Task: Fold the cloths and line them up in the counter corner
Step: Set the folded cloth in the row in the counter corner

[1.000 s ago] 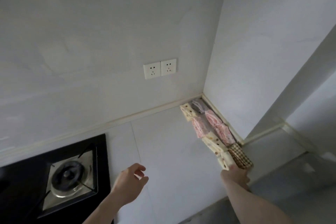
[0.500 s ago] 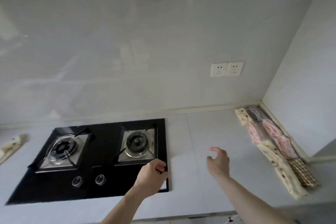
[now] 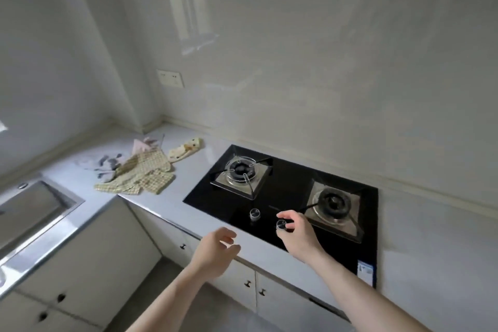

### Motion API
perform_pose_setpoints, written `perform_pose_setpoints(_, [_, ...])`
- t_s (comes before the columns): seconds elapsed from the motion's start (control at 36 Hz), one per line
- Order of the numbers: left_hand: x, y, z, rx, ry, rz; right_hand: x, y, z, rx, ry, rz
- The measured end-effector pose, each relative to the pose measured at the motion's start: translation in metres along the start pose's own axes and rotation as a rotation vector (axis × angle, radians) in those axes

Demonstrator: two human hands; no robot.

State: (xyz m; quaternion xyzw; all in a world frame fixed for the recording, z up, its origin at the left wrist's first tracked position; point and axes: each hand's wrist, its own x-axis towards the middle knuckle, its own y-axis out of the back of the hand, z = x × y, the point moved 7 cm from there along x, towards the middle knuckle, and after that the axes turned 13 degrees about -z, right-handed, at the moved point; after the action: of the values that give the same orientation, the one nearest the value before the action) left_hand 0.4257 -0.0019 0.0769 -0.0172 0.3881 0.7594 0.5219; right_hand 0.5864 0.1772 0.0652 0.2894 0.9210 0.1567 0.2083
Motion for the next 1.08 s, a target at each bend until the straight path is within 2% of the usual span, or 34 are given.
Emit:
perform_pose_setpoints(0.19, [-0.012, 0.075, -0.076, -0.116, 0.066, 0.137, 0.064, -0.082, -0.061, -0.103, 0.073, -0.231])
perform_pose_setpoints(0.33, [-0.005, 0.129, -0.131, -0.141, 0.156, 0.200, 0.122, -0.137, -0.095, -0.110, 0.116, -0.314])
perform_pose_setpoints(0.61, [0.017, 0.237, -0.177, -0.127, 0.252, 0.335, 0.218, -0.218, -0.155, -0.167, 0.148, -0.475])
perform_pose_setpoints(0.81, [0.049, 0.274, -0.211, -0.089, 0.300, 0.309, 0.264, -0.249, -0.191, -0.190, 0.179, -0.506])
perform_pose_setpoints(1.08, [0.144, 0.349, -0.258, 0.107, 0.308, 0.128, 0.316, -0.277, -0.197, -0.213, 0.113, -0.448])
